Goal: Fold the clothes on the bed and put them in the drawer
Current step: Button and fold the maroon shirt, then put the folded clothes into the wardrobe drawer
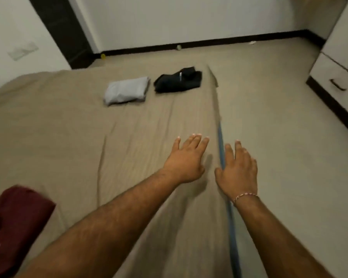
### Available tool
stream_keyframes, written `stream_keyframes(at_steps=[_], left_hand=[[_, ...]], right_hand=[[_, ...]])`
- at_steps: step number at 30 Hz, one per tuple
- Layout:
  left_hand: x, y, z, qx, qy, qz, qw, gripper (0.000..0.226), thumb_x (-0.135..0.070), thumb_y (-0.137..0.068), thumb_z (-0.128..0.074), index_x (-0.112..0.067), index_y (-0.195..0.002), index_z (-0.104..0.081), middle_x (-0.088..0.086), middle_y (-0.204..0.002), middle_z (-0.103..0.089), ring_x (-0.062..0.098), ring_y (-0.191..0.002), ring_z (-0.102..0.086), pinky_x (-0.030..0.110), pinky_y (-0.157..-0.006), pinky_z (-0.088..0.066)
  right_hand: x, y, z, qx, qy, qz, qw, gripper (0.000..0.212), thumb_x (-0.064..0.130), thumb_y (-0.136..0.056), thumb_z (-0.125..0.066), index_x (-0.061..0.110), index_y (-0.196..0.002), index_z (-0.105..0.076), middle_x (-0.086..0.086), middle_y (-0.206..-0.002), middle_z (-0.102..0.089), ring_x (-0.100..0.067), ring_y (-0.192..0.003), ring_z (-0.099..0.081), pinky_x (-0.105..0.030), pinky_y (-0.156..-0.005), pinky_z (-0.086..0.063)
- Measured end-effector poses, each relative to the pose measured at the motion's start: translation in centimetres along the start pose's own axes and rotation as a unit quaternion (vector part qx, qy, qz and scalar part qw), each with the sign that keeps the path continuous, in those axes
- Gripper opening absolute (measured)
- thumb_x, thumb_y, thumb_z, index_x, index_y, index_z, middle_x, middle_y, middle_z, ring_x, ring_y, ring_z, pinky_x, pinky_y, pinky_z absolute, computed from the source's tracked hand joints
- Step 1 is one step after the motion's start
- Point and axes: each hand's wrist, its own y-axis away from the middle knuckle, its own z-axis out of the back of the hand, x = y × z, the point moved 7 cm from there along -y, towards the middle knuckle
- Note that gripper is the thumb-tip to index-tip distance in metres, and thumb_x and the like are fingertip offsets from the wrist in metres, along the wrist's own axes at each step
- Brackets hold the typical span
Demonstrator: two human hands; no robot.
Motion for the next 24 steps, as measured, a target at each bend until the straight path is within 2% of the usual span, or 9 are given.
stream_keyframes(at_steps=[2, 3, 7, 10, 16, 21, 24], left_hand=[[-5.7, -2.2, 2.6, 0.009, 0.015, -0.008, 1.000, 0.090, -0.038, -0.095, -0.057, -0.022, -0.165, -0.004, 0.003, -0.173, -0.008, 0.020, -0.160, -0.004, 0.057, -0.126, -0.003], [-10.7, -3.8, 4.9, 0.024, 0.015, -0.032, 0.999, 0.089, -0.038, -0.095, -0.057, -0.023, -0.165, -0.004, 0.002, -0.173, -0.007, 0.020, -0.160, -0.003, 0.057, -0.126, -0.002], [-22.5, -7.1, 9.9, 0.068, 0.019, -0.091, 0.993, 0.089, -0.039, -0.097, -0.058, -0.023, -0.165, -0.003, 0.003, -0.173, -0.007, 0.020, -0.159, -0.004, 0.058, -0.127, -0.001], [-30.2, -9.3, 15.3, 0.071, 0.038, -0.143, 0.986, 0.088, -0.040, -0.097, -0.057, -0.023, -0.165, -0.003, 0.003, -0.173, -0.008, 0.022, -0.159, -0.005, 0.057, -0.127, -0.002], [-39.2, -12.5, 22.8, 0.065, 0.057, -0.219, 0.972, 0.085, -0.037, -0.097, -0.054, -0.023, -0.165, -0.004, 0.002, -0.173, -0.011, 0.020, -0.159, -0.007, 0.053, -0.128, -0.006], [-44.4, -17.4, 24.4, 0.072, 0.051, -0.276, 0.957, 0.083, -0.038, -0.098, -0.052, -0.023, -0.165, -0.004, 0.002, -0.173, -0.010, 0.019, -0.159, -0.007, 0.051, -0.127, -0.006], [-48.0, -21.5, 24.5, 0.080, 0.056, -0.306, 0.947, 0.082, -0.041, -0.100, -0.051, -0.023, -0.165, -0.005, 0.002, -0.173, -0.010, 0.019, -0.159, -0.008, 0.050, -0.127, -0.005]], right_hand=[[-4.7, 0.8, 4.1, -0.001, -0.006, -0.024, 1.000, 0.083, 0.042, -0.092, -0.064, 0.019, -0.162, -0.026, -0.013, -0.170, -0.017, -0.033, -0.153, -0.023, -0.059, -0.121, -0.025], [-8.5, 1.4, 7.9, 0.008, -0.018, -0.053, 0.998, 0.084, 0.043, -0.093, -0.064, 0.020, -0.163, -0.024, -0.013, -0.170, -0.016, -0.033, -0.154, -0.022, -0.059, -0.122, -0.025], [-16.3, 2.7, 18.5, 0.024, -0.007, -0.095, 0.995, 0.082, 0.050, -0.098, -0.054, 0.024, -0.164, -0.012, -0.010, -0.172, -0.007, -0.031, -0.157, -0.015, -0.053, -0.125, -0.021], [-21.3, 3.0, 27.2, 0.018, 0.008, -0.148, 0.989, 0.080, 0.048, -0.097, -0.058, 0.025, -0.162, -0.020, -0.009, -0.171, -0.013, -0.030, -0.156, -0.019, -0.051, -0.125, -0.024], [-29.1, 3.4, 39.0, 0.003, 0.009, -0.253, 0.968, 0.076, 0.039, -0.088, -0.066, 0.018, -0.155, -0.038, -0.013, -0.164, -0.032, -0.031, -0.145, -0.037, -0.049, -0.116, -0.038], [-35.0, 2.3, 42.9, 0.003, -0.008, -0.318, 0.948, 0.075, 0.041, -0.094, -0.058, 0.020, -0.159, -0.027, -0.009, -0.169, -0.020, -0.027, -0.151, -0.027, -0.044, -0.120, -0.032], [-39.1, 0.7, 43.7, -0.002, -0.016, -0.358, 0.934, 0.076, 0.041, -0.096, -0.057, 0.020, -0.160, -0.023, -0.008, -0.169, -0.017, -0.027, -0.151, -0.025, -0.045, -0.118, -0.034]])
